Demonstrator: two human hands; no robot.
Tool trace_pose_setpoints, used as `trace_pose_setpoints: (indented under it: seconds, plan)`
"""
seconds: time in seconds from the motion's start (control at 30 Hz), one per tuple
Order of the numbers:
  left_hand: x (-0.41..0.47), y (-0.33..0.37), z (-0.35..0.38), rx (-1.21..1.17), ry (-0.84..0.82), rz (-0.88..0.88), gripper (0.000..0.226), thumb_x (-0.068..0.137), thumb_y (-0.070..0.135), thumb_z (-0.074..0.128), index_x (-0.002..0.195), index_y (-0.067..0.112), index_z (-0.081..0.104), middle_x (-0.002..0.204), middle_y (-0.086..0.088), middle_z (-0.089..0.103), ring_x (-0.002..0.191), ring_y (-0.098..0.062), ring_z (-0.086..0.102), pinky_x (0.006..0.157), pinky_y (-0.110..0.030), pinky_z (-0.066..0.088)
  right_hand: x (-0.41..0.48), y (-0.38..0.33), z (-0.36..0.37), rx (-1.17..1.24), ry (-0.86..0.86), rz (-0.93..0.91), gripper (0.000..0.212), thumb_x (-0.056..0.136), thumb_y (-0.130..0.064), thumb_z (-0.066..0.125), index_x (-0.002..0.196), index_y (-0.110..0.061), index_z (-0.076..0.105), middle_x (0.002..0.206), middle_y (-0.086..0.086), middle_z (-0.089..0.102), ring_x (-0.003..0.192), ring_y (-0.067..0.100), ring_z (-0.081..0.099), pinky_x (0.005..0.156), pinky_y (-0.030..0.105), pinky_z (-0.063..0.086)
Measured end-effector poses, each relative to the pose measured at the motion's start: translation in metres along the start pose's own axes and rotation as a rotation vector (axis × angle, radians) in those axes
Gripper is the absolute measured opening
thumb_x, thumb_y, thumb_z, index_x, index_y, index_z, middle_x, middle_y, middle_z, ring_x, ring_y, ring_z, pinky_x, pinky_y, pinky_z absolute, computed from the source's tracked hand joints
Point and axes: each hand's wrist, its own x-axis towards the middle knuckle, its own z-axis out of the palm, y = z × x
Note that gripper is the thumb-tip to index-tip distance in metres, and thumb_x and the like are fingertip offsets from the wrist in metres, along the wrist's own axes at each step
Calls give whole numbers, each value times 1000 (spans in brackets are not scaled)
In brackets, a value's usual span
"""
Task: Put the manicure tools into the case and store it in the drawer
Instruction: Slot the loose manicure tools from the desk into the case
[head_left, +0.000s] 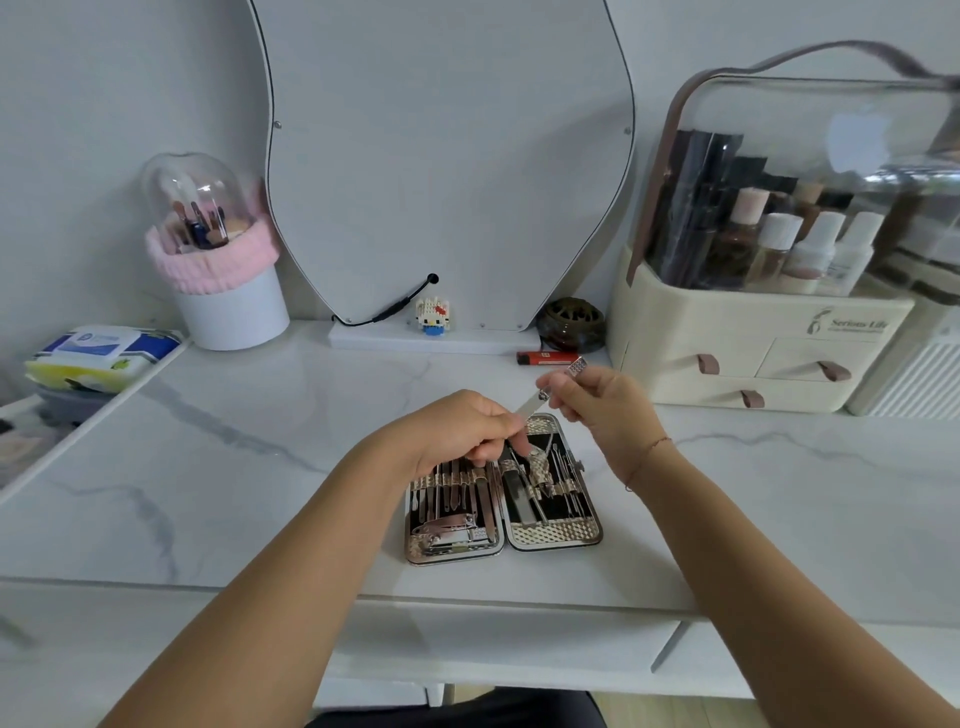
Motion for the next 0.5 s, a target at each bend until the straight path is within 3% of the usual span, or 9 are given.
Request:
trace_pose_setpoints:
  seconds: [0.1,0.17,0.23,0.33,0.4,0.5]
  plan:
    - [2,-2,2,23,32,-7,33,98,30,45,78,15,65,44,7,43,48,-9,39,74,-28,42,4,1,-3,-199,21,-27,16,91,-15,56,84,-12,70,62,-3,62,51,-1,49,57,10,45]
    - [3,-3,3,16,136,34,34,97,35,45,77,21,68,49,5,51,56,-14,49,84,-30,42,7,3,-6,-161,44,19,17,89,-11,56,81,-9,70,61,-1,64,50,2,51,55,14,46]
    - [5,-7,3,41,298,109,33,96,38,47,73,27,68,66,1,64,70,-20,59,86,-31,45,11,7,-8,-130,86,80,19,88,-9,54,79,-5,70,61,3,65,52,7,52,55,19,46]
    - [7,-19,3,267,444,147,28,96,39,46,104,23,67,102,7,65,94,-9,59,82,-24,43,18,15,-13,-250,175,136,20,88,-10,51,81,-3,69,64,6,65,56,13,53,59,24,44]
    - [8,-30,3,405,415,121,33,97,39,42,120,24,61,122,7,59,112,-11,53,94,-31,40,22,18,-17,-342,202,154,22,87,-11,48,81,-2,67,65,7,64,59,17,53,63,31,46]
    - [10,-41,5,549,418,124,37,98,39,40,128,25,56,133,8,56,125,-14,44,105,-35,31,26,19,-20,-419,185,154,23,87,-10,47,78,-4,67,63,6,63,63,20,56,71,36,51]
